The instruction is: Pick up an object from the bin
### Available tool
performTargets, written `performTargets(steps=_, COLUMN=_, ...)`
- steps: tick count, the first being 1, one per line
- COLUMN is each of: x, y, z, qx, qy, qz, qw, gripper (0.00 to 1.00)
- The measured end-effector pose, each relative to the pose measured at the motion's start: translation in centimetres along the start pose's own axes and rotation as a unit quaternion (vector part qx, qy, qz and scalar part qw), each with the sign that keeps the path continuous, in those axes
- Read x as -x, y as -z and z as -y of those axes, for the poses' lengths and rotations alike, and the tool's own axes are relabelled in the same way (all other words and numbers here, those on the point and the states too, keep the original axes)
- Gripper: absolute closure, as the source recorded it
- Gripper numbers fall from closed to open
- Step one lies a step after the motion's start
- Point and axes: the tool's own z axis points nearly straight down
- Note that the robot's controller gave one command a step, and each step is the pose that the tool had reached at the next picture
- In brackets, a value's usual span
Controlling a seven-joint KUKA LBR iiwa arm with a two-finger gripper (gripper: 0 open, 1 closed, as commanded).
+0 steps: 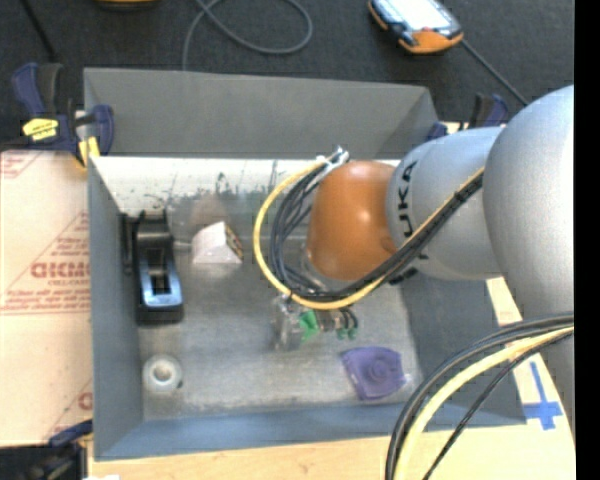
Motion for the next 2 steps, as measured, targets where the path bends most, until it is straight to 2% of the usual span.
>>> performTargets(steps=1, x=-0.6, y=3.2, z=-1.0, qx=-0.001, qy=0.011, qz=-0.0046, qw=0.9999, gripper=1.00)
performTargets(steps=2, x=0.8, y=7.6, z=-0.4, qx=0.000, qy=-0.054, qz=0.0016, qw=0.9986, gripper=1.00)
